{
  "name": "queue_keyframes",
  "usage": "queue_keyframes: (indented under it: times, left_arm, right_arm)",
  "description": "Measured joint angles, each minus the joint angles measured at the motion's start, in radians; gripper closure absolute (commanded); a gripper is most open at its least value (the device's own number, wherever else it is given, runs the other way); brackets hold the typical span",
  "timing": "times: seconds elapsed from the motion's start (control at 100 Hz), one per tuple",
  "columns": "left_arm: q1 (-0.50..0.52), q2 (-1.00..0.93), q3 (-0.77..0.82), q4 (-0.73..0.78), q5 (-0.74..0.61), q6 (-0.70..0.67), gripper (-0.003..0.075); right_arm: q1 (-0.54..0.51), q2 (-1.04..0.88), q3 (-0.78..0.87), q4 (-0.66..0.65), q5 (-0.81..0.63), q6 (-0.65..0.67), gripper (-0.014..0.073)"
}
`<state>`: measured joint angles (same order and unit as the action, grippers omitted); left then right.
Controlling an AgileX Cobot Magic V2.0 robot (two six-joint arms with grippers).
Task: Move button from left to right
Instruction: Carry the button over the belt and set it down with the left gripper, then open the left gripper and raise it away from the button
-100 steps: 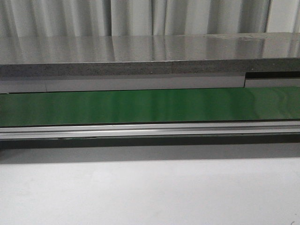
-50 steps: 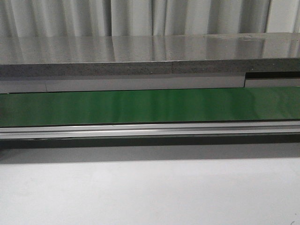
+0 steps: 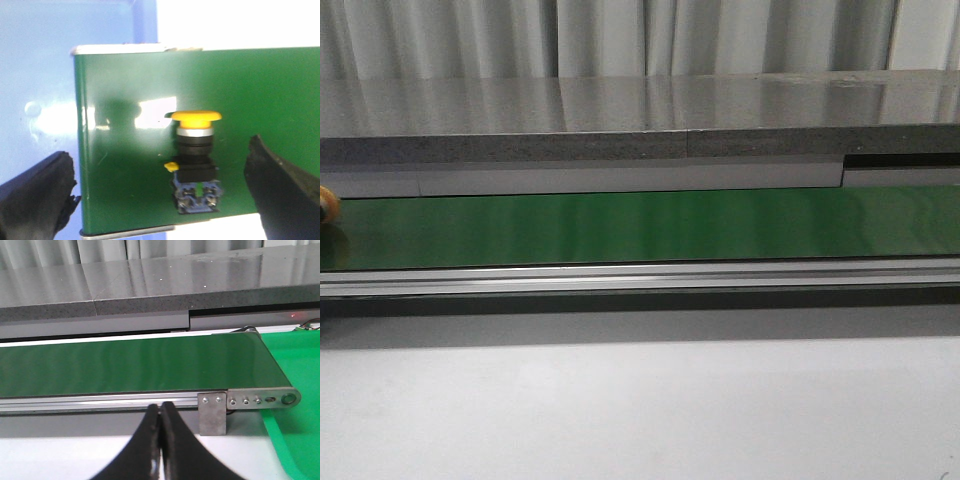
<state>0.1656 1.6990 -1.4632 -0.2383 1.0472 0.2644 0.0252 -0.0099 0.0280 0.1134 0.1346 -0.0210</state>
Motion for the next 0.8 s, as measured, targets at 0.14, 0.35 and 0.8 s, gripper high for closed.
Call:
queue_keyframes:
  times: [0.14, 0.35, 0.8]
  left_arm:
    - [-0.060, -0.112, 0.021, -0.003, -0.042, 0.000, 0.0060]
    - [-0.163, -0.319, 0.151, -0.003, -0.188, 0.008, 0.0060]
    - [-0.229, -0.858, 0.719, -0.003, -0.598, 0.008, 0.0060]
  right_arm:
    - [0.000, 0.000, 0.000, 0.000, 0.000, 0.000, 0.0661]
    - [0.000, 0.000, 0.000, 0.000, 0.000, 0.000, 0.0661]
    - [0.000, 0.000, 0.000, 0.000, 0.000, 0.000, 0.0661]
